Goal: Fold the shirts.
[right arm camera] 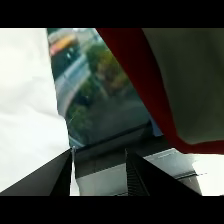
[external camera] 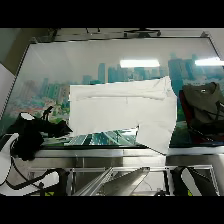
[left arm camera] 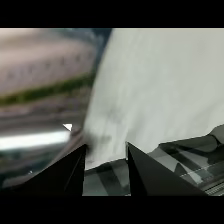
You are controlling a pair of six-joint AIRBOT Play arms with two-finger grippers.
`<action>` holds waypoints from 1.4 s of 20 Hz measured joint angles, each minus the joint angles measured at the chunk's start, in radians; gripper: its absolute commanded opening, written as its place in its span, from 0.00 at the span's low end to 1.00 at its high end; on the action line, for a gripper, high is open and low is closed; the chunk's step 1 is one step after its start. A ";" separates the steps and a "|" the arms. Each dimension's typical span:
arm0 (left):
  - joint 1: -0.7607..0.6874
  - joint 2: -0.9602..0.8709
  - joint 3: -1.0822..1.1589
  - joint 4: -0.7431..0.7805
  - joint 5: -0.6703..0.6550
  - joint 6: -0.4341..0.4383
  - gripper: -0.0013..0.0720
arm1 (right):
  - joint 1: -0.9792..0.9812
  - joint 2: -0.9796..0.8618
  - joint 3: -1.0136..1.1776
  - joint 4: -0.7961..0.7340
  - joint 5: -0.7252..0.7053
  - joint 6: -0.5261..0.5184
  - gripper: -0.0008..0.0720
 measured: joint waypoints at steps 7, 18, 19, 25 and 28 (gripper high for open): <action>0.000 0.010 -0.049 -0.032 0.073 0.039 0.42 | -0.016 0.013 -0.023 0.112 0.016 -0.052 0.53; 0.097 -0.026 0.098 -0.004 -0.051 0.099 0.42 | -0.018 -0.068 -0.043 0.130 0.024 -0.066 0.53; 0.098 -0.045 0.100 -0.005 -0.051 0.111 0.42 | -0.018 -0.076 -0.045 0.133 0.025 -0.067 0.53; 0.090 -0.163 0.106 -0.100 -0.079 0.204 0.42 | -0.018 -0.095 -0.048 0.141 0.027 -0.078 0.53; 0.039 -0.201 0.106 -0.167 -0.079 0.254 0.41 | -0.018 -0.097 -0.049 0.144 0.033 -0.082 0.53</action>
